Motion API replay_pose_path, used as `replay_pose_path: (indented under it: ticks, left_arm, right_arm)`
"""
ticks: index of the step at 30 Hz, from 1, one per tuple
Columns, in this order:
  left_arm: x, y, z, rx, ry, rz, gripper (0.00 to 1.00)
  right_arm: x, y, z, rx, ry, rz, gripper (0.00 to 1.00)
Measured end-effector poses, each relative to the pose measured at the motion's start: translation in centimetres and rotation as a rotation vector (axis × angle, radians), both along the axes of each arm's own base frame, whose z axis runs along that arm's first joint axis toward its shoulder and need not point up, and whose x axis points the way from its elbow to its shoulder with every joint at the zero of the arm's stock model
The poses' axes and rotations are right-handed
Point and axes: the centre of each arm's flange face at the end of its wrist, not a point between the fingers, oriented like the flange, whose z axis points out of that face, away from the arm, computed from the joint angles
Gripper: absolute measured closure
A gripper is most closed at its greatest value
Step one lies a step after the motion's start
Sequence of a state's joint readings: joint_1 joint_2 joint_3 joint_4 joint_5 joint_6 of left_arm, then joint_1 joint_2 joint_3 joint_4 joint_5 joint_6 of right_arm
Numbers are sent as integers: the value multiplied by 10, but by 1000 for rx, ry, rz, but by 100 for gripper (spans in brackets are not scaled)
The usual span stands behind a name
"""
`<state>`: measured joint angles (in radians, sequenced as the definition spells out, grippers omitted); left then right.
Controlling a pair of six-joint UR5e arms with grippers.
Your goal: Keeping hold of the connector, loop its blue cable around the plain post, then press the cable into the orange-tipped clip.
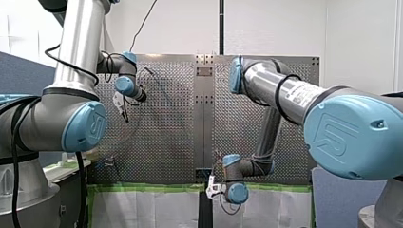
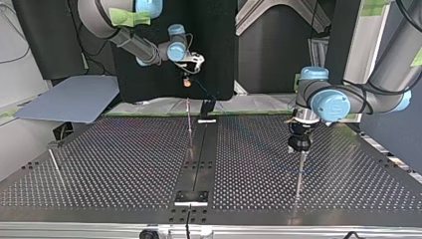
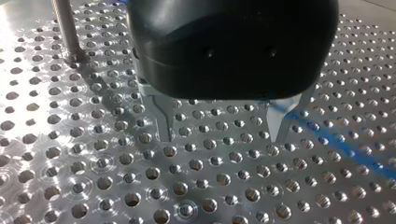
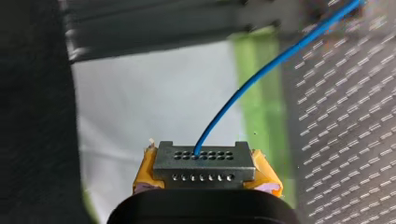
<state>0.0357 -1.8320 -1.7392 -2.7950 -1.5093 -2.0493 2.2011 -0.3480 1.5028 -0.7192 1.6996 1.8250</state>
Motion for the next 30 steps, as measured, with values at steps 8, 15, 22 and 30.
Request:
replay_pose_path:
  ticks: [8, 15, 22, 30]
  left_arm:
    - [0, 0, 0, 0, 2, 0, 0]
    - [0, 0, 0, 0, 4, 0, 0]
    - [-3, -2, -2, 10, 20, 0, 0]
    - [-5, -3, -3, 18, 36, 3, 0]
  right_arm:
    - [-28, 10, -46, 68, 27, -41, 100]
    - [-38, 8, -55, 67, 33, -65, 100]
    - [-40, 6, -55, 51, 57, -69, 100]
    - [-35, 6, -36, 24, 54, -64, 100]
